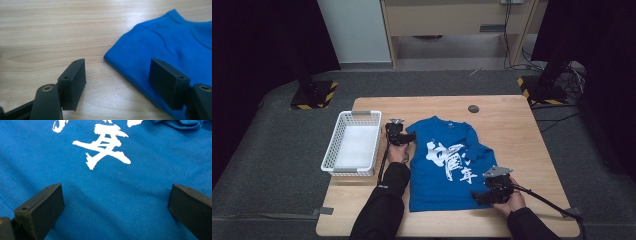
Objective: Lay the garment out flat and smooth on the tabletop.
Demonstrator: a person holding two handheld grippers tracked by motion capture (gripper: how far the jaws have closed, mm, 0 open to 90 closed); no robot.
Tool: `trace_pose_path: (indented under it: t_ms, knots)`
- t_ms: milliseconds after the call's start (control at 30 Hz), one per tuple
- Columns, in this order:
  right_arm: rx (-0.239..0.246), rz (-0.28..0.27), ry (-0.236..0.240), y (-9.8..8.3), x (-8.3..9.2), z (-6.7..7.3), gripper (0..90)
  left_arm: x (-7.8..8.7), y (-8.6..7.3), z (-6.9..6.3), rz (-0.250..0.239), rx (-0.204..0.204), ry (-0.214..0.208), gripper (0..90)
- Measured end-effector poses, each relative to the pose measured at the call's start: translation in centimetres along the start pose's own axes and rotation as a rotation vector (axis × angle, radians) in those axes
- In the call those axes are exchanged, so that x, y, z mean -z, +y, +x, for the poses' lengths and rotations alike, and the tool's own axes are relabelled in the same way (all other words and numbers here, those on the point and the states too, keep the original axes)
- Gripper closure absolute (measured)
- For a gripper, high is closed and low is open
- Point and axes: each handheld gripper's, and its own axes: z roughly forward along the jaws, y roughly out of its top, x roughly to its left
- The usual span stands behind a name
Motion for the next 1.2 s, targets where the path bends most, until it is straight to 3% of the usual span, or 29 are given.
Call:
trace_pose_path:
  t_ms: [233,700,900,1033,1200]
  knots:
    - [0.000,-0.001,0.000,0.0,0.0,0.0,0.6,-0.2,0.1,-0.8,0.011,-0.085,0.030,43.2]
    - [0.001,0.003,0.003,0.0,0.0,0.0,0.6,-0.3,0.1,-2.1,0.000,-0.081,-0.021,85.5]
    - [0.002,0.004,0.004,0.0,0.0,0.0,0.6,-0.1,0.2,-1.7,0.006,-0.038,-0.052,86.9]
    - [0.005,0.004,0.006,0.1,0.0,-0.1,0.6,1.1,1.0,-2.1,-0.040,-0.036,-0.096,87.1]
    - [0.003,0.005,0.007,0.1,0.0,-0.1,0.6,2.8,2.5,-3.9,-0.095,-0.079,-0.154,87.2]
